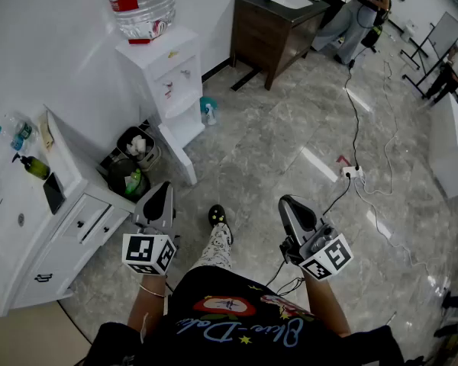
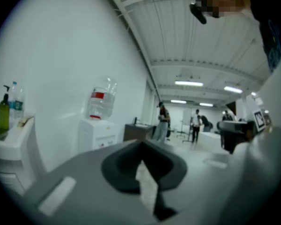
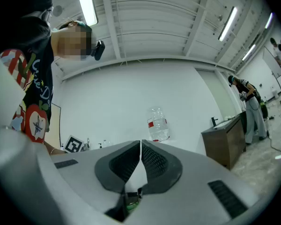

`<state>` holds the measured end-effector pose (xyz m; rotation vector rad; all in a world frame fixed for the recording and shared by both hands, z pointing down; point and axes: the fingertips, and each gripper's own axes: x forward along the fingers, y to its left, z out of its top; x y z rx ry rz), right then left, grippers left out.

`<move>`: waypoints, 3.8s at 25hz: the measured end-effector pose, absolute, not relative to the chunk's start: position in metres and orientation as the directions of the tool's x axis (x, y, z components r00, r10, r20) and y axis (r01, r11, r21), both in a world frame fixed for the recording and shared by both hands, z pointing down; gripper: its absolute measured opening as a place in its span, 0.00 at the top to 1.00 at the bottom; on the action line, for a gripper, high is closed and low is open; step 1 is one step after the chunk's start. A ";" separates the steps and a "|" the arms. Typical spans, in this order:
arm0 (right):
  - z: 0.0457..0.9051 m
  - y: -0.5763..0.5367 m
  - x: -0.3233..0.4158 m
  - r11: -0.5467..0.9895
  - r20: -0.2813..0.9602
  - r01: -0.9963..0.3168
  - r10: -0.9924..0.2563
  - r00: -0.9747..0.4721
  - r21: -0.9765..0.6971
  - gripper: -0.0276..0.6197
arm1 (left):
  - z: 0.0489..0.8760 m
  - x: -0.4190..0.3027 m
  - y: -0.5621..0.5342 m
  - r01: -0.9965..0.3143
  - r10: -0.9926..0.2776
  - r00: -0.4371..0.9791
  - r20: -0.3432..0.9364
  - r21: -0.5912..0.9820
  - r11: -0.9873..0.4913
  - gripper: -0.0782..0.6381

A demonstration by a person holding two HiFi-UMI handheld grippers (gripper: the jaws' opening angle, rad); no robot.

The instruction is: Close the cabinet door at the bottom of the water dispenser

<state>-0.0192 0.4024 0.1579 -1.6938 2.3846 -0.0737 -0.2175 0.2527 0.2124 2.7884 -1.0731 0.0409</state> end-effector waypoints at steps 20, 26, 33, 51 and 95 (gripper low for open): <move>0.149 0.049 0.057 0.636 -0.162 -0.745 -0.772 -0.615 -0.202 0.93 | 0.220 -0.133 0.014 -0.840 -0.836 0.537 0.107 0.157 -0.520 0.89; 0.156 -0.010 0.082 0.776 -0.166 -0.581 -0.624 -0.763 -0.245 0.93 | 0.227 -0.125 -0.005 -0.944 -0.938 0.323 0.125 0.113 -0.310 0.89; 0.226 -0.073 0.104 0.859 -0.066 -0.422 -0.458 -0.886 -0.289 0.93 | 0.284 -0.100 0.002 -0.993 -0.973 0.090 0.213 0.094 -0.072 0.89; 0.480 -0.100 0.014 0.923 0.040 -0.280 -0.279 -0.959 -0.263 0.93 | 0.593 -0.154 -0.025 -0.996 -0.929 0.087 0.358 0.030 -0.082 0.89; 0.579 -0.160 0.099 0.816 0.038 -0.464 -0.481 -0.876 -0.346 0.93 | 0.745 0.015 -0.190 -0.935 -0.854 0.354 0.382 0.159 -0.316 0.89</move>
